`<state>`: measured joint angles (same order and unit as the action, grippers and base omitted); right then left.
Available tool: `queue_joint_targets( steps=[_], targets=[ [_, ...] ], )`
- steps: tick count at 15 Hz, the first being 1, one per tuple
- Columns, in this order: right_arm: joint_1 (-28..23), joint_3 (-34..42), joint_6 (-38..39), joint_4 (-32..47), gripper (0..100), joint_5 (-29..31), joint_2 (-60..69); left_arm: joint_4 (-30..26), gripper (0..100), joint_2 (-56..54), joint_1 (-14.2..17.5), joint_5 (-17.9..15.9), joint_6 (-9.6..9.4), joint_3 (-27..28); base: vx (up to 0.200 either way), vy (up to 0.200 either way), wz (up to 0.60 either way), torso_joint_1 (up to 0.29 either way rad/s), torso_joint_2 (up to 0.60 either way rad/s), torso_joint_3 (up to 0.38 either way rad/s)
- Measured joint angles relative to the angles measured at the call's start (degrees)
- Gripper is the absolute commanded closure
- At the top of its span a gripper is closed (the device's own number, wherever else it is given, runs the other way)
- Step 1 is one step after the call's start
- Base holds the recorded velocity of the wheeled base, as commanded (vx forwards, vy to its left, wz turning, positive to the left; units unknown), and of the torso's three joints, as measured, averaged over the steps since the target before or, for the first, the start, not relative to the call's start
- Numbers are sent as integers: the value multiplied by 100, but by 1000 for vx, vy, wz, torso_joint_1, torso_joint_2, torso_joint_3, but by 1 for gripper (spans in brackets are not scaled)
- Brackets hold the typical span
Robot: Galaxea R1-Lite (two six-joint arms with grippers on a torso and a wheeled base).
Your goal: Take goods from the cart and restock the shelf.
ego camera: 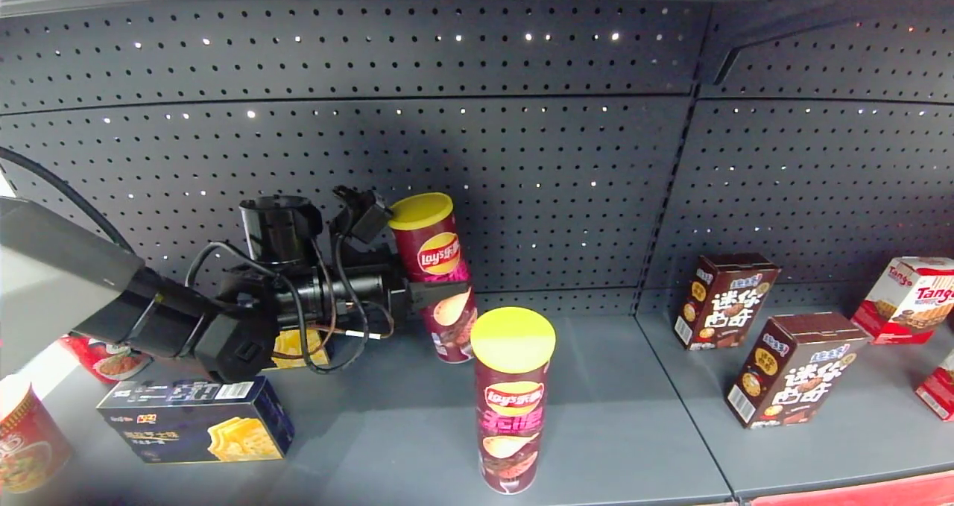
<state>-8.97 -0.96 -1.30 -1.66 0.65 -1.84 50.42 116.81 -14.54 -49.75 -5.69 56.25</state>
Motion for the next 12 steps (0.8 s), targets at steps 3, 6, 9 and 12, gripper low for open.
queue_joint_targets(
  steps=[3,6,9,12],
  targets=[
    [0,0,0,0,0,-2,0,-33,100,190,-102,46,1,207,0,0,0,0,0,0],
    [-4,0,0,0,0,0,0,-17,100,383,-194,54,4,351,0,0,0,0,0,0],
    [-1,0,0,2,0,0,0,-26,100,532,-224,54,6,480,0,0,0,0,0,0],
    [2,0,2,2,0,4,0,-11,100,649,-223,54,9,546,0,0,0,0,0,0]
  ],
)
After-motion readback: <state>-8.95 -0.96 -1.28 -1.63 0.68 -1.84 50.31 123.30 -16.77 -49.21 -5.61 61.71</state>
